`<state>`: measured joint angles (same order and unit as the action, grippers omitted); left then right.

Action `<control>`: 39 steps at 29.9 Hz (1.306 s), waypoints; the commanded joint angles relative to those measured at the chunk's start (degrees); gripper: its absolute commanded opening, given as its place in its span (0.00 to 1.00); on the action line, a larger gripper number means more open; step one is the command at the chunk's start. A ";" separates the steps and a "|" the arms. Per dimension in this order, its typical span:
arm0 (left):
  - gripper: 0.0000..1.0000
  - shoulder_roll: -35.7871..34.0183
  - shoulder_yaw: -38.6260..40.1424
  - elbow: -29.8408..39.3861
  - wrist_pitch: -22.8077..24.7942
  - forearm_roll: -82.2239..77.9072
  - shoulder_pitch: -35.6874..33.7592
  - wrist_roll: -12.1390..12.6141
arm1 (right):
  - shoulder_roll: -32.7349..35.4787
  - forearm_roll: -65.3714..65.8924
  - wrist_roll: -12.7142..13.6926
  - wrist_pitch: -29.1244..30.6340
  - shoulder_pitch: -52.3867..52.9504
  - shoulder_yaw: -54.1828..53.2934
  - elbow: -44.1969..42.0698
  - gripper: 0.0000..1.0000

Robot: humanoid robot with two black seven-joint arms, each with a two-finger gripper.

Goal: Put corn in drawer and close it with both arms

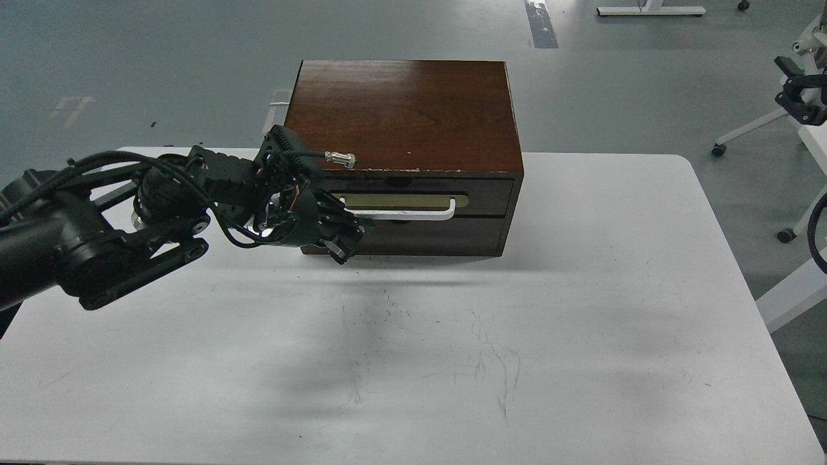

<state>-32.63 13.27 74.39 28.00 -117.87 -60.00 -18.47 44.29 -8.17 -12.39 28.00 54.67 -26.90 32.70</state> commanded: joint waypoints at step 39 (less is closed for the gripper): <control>0.94 -13.08 9.23 -33.59 0.00 119.45 2.95 -9.53 | -4.12 -4.03 -4.13 0.00 -0.44 -10.28 -5.80 1.00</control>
<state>-47.43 22.59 47.38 27.97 -0.83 -58.41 -28.02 40.87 -9.78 -14.61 28.00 54.38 -36.61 27.49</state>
